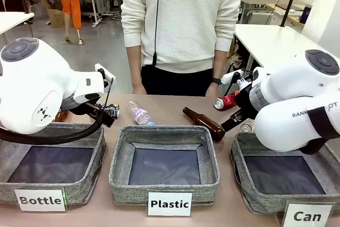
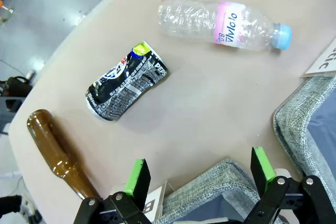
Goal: Sort the can waste into the basket.
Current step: Pick up the can waste from the table and place it in the right Fabric basket.
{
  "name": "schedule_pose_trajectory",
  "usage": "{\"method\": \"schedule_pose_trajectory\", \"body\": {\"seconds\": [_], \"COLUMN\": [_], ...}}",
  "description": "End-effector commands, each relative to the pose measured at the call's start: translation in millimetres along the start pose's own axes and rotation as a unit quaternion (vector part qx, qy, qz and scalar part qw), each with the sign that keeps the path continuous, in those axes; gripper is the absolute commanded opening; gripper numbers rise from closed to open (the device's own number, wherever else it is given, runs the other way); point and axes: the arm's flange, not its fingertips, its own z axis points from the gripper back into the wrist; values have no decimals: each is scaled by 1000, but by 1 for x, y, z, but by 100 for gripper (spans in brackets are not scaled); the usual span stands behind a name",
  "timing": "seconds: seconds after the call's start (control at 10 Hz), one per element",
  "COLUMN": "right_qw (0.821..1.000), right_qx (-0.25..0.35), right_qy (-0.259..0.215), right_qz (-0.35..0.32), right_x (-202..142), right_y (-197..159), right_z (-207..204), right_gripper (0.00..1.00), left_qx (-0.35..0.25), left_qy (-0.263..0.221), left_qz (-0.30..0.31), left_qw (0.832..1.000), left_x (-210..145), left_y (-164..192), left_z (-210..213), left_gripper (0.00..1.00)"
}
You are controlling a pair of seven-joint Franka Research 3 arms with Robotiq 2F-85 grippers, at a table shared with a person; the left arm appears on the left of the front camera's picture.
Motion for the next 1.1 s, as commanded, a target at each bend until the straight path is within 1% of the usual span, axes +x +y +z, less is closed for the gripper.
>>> {"method": "schedule_pose_trajectory", "body": {"seconds": [0.0,0.3,0.4,0.5,0.6,0.7,0.8,0.9,1.0], "right_qw": [1000,1000,999,995,987,974,965,953,939], "right_qx": [0,0,43,73,108,154,185,230,257], "right_qy": [0,0,10,1,-4,-2,-7,-8,-40], "right_qz": [0,0,-24,-65,-119,-164,-188,-195,-225], "right_x": [0,0,-4,-15,-28,-45,-66,-94,-133], "right_y": [0,0,-6,-17,-28,-38,-46,-49,-56], "right_z": [0,0,15,44,74,104,132,158,185], "right_gripper": [100,100,100,100,100,100,100,100,100], "left_qx": [0,0,-49,-115,-178,-214,-234,-254,-262], "left_qy": [0,0,8,29,54,42,6,-31,-66], "left_qz": [0,0,-7,25,78,143,163,188,216], "left_qw": [1000,1000,999,993,979,965,959,948,938], "left_x": [0,0,-3,-7,-11,-18,-30,-49,-76], "left_y": [0,0,-3,-5,-1,12,28,48,71], "left_z": [0,0,21,51,79,106,133,161,187], "left_gripper": [100,100,100,100,100,100,100,100,100]}}
